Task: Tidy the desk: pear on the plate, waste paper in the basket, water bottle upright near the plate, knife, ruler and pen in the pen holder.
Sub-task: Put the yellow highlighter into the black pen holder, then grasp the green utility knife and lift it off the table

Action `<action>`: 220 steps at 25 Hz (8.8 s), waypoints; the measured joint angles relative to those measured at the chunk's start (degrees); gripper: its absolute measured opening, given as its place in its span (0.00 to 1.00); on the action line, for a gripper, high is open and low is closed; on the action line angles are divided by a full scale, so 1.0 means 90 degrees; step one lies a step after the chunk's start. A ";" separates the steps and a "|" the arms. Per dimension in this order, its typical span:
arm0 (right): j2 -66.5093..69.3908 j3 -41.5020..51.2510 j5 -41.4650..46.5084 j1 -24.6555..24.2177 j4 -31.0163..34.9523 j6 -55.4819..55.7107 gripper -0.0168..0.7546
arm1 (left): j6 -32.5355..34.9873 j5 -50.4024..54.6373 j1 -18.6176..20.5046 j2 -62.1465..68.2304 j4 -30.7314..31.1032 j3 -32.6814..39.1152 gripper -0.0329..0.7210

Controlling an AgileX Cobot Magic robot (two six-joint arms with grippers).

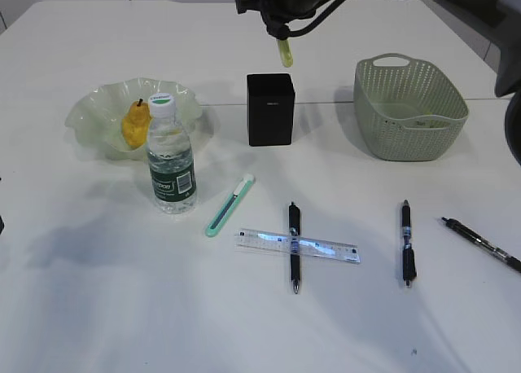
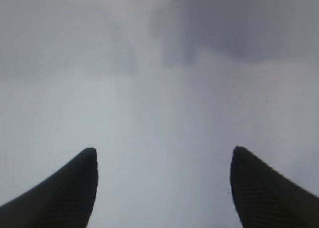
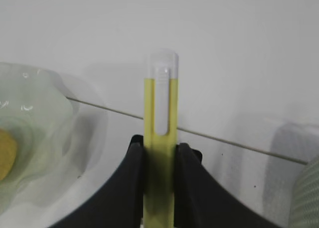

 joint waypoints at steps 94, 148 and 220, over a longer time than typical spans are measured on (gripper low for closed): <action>-0.0007 0.2593 -0.4338 -0.0444 -0.0217 0.1452 0.15 | 0.0000 -0.0086 0.0000 0.0000 -0.0149 0.0000 0.83; -0.0967 0.2186 0.1060 -0.0484 0.1948 -0.1027 0.35 | 0.0053 -0.0045 0.0000 0.0000 -0.0149 0.0000 0.83; -0.3384 0.4784 0.1562 0.0318 0.2154 0.2616 0.34 | 0.0067 0.0171 0.0000 -0.1176 -0.0164 0.0000 0.73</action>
